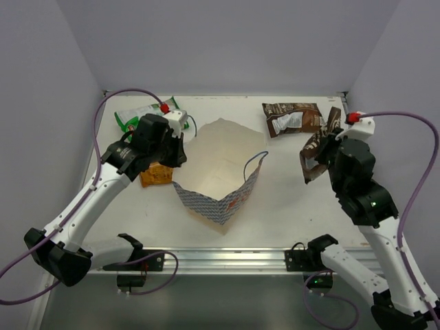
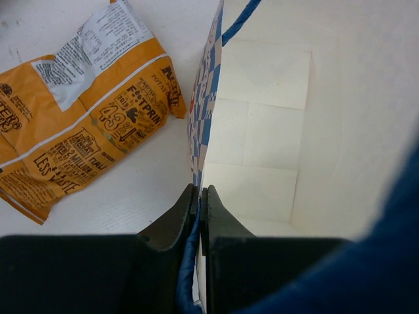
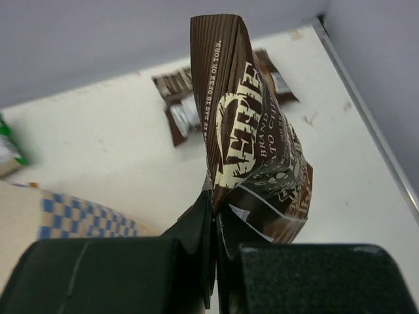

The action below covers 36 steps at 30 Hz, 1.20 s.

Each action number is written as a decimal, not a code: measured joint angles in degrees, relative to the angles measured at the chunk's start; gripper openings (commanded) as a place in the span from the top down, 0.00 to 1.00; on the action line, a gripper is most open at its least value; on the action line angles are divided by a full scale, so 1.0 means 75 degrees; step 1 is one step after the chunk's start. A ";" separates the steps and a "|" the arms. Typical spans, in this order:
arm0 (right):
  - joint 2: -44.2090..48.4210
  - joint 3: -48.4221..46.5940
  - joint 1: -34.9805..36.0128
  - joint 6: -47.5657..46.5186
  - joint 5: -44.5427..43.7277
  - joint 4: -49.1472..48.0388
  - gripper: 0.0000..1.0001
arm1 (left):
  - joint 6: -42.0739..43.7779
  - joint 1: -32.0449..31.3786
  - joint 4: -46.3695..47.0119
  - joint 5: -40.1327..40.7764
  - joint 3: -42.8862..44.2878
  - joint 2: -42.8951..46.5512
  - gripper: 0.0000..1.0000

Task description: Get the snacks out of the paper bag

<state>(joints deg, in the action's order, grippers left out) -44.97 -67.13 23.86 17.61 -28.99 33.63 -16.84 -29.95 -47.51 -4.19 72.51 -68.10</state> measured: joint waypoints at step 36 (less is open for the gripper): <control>-0.3937 -0.0108 -0.1346 0.0877 0.3217 -0.0012 0.10 | -0.0163 0.0000 0.0522 -0.0592 0.0513 -0.0009 0.04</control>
<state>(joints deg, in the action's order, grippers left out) -74.50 -67.94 13.76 24.18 -4.86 33.54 -18.06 -29.95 -43.59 -8.62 76.36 -68.16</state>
